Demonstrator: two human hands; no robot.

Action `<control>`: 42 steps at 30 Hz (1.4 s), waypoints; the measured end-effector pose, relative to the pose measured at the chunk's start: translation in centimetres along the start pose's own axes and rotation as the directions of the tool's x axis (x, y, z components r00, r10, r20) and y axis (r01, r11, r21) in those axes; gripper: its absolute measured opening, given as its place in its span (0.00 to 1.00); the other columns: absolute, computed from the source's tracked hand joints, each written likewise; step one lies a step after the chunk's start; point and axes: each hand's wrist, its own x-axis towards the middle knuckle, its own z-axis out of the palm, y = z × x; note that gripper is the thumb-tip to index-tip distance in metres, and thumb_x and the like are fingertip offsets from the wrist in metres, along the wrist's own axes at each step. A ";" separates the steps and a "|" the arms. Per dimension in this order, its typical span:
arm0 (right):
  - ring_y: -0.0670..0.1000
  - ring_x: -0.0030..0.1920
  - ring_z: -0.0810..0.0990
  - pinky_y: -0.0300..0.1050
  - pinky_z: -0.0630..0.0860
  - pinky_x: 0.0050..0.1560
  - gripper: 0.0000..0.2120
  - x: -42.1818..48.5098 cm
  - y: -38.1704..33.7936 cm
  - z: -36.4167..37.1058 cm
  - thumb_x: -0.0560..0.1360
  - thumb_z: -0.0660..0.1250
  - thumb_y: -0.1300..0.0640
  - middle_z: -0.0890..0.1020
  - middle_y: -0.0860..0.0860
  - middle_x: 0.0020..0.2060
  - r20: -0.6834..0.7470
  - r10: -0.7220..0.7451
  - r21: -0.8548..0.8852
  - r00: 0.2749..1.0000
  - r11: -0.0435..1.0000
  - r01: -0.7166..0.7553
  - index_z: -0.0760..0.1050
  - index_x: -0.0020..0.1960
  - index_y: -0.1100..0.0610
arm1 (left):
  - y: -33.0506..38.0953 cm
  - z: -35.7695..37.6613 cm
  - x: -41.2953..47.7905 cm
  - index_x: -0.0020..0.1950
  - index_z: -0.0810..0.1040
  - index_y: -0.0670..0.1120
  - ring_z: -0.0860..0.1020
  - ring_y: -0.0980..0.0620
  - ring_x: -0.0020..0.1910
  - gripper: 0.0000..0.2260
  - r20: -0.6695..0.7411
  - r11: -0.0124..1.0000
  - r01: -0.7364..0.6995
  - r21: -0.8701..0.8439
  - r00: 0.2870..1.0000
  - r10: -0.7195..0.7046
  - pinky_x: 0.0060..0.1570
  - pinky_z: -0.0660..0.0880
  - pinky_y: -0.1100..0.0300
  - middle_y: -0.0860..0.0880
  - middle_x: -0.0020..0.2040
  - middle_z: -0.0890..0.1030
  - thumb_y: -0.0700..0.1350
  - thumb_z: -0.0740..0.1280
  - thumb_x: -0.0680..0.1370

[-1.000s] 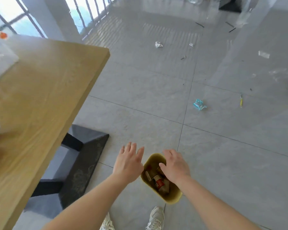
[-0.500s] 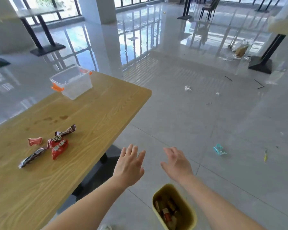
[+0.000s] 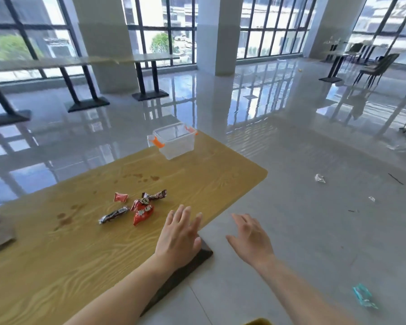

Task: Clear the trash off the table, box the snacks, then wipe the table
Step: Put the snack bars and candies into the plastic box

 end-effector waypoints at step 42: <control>0.60 0.67 0.74 0.55 0.73 0.64 0.30 51.2 -10.8 3.0 0.78 0.69 0.50 0.73 0.56 0.70 0.114 -0.144 0.115 0.983 0.985 0.131 0.64 0.76 0.53 | -27.7 3.3 34.1 0.74 0.63 0.49 0.65 0.41 0.69 0.27 -0.034 0.888 0.452 -0.084 0.889 -0.456 0.70 0.62 0.47 0.42 0.68 0.69 0.53 0.63 0.76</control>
